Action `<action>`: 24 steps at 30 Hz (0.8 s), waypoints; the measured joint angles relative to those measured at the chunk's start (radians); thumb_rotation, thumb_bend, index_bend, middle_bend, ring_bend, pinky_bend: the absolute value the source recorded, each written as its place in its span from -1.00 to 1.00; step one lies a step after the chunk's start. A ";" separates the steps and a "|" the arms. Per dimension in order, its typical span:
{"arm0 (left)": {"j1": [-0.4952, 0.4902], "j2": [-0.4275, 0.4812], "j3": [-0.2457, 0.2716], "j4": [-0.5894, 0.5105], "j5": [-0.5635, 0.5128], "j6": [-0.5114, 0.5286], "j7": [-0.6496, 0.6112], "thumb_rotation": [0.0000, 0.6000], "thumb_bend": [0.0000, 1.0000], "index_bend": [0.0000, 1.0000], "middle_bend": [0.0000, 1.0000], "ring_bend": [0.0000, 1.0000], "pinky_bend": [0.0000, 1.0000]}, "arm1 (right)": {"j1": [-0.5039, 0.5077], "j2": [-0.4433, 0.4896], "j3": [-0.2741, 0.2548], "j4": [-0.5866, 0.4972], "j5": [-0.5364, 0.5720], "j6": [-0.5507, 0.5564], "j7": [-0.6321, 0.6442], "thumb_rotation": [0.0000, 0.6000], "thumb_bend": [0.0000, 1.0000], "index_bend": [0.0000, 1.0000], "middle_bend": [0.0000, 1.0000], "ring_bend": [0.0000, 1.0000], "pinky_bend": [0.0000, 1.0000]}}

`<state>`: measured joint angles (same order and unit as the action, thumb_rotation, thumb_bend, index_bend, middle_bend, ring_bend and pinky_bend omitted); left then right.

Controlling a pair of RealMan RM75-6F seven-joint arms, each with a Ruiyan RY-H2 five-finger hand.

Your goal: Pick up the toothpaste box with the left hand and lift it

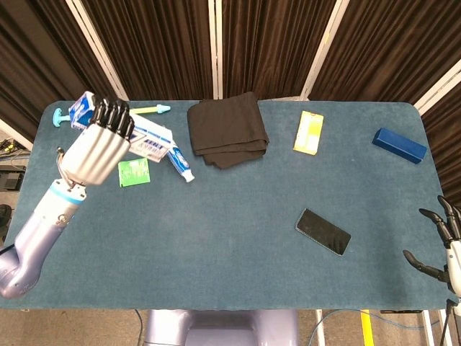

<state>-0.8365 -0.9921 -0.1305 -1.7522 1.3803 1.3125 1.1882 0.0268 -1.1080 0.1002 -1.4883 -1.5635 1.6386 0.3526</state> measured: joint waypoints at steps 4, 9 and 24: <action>0.039 -0.038 0.022 -0.007 -0.010 0.000 -0.055 1.00 -0.44 -0.26 -0.49 -0.47 -0.39 | 0.001 0.000 0.000 0.000 0.002 -0.002 -0.002 1.00 -0.85 -0.53 -0.98 -1.00 -0.89; 0.099 -0.124 0.064 -0.011 -0.075 -0.023 -0.125 1.00 -0.45 -0.25 -0.49 -0.47 -0.38 | 0.001 -0.001 -0.002 -0.001 -0.002 -0.003 -0.007 1.00 -0.85 -0.53 -0.98 -1.00 -0.89; 0.183 -0.345 0.074 0.018 -0.310 -0.158 -0.449 1.00 -0.45 -0.26 -0.53 -0.49 -0.37 | 0.004 -0.005 -0.006 -0.002 -0.011 -0.003 -0.013 1.00 -0.85 -0.52 -0.98 -1.00 -0.89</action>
<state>-0.6533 -1.3373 -0.0564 -1.7343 1.0702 1.1548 0.7388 0.0303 -1.1131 0.0939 -1.4899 -1.5748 1.6358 0.3393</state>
